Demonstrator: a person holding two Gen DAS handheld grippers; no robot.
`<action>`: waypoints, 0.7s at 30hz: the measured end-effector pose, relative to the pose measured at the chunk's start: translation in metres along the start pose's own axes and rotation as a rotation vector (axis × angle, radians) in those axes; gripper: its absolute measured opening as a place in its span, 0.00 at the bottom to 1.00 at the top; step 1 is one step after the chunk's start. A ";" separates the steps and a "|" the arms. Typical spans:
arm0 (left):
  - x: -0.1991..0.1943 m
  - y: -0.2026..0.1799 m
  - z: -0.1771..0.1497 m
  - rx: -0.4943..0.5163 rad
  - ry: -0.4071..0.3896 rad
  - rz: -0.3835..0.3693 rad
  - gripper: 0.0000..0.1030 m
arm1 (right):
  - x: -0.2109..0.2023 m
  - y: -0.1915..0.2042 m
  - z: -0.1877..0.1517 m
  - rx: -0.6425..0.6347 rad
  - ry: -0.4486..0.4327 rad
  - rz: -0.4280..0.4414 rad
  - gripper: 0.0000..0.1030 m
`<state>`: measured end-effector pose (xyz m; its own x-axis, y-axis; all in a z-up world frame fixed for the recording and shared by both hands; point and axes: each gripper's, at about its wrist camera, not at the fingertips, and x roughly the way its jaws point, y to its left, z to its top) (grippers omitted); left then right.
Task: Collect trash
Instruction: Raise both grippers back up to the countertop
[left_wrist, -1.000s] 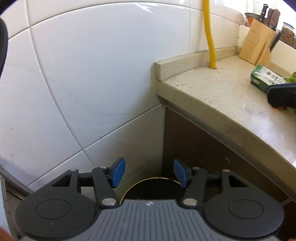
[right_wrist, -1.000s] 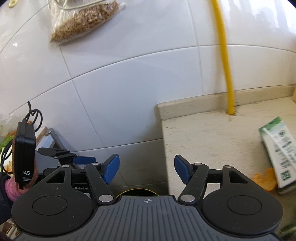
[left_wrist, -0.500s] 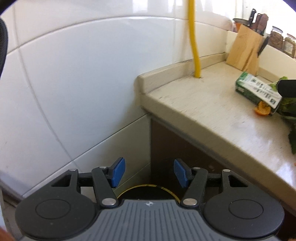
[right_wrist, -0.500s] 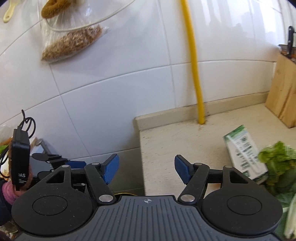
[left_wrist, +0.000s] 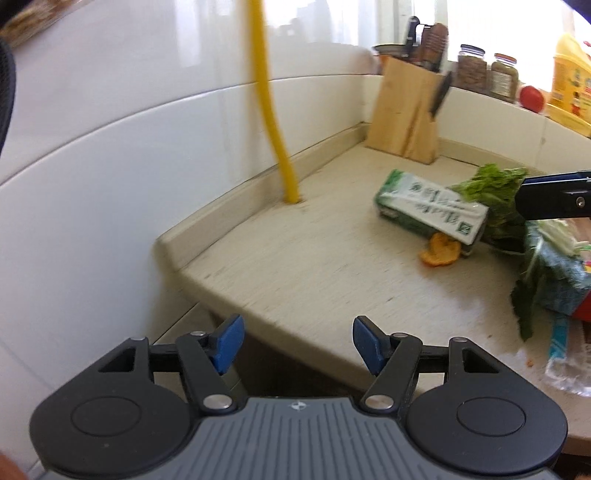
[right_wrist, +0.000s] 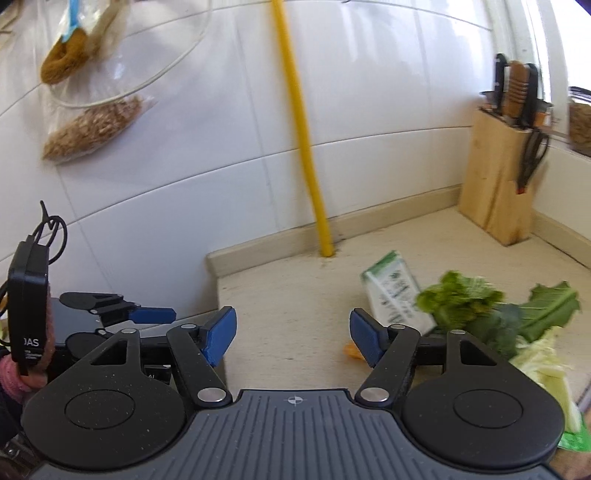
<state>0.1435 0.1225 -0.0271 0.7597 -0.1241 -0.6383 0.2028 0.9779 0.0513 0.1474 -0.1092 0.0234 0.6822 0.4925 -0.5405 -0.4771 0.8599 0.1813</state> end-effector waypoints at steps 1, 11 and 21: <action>0.000 -0.005 0.003 0.012 -0.003 -0.011 0.61 | -0.003 -0.003 0.000 0.006 -0.007 -0.011 0.74; 0.016 -0.047 0.031 0.133 -0.015 -0.144 0.62 | -0.030 -0.025 -0.008 0.068 -0.039 -0.132 0.78; 0.031 -0.078 0.048 0.231 -0.019 -0.274 0.63 | -0.051 -0.038 -0.017 0.137 -0.065 -0.249 0.79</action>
<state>0.1808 0.0340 -0.0144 0.6687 -0.3814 -0.6383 0.5331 0.8444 0.0540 0.1216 -0.1690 0.0304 0.8051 0.2681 -0.5291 -0.2147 0.9633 0.1614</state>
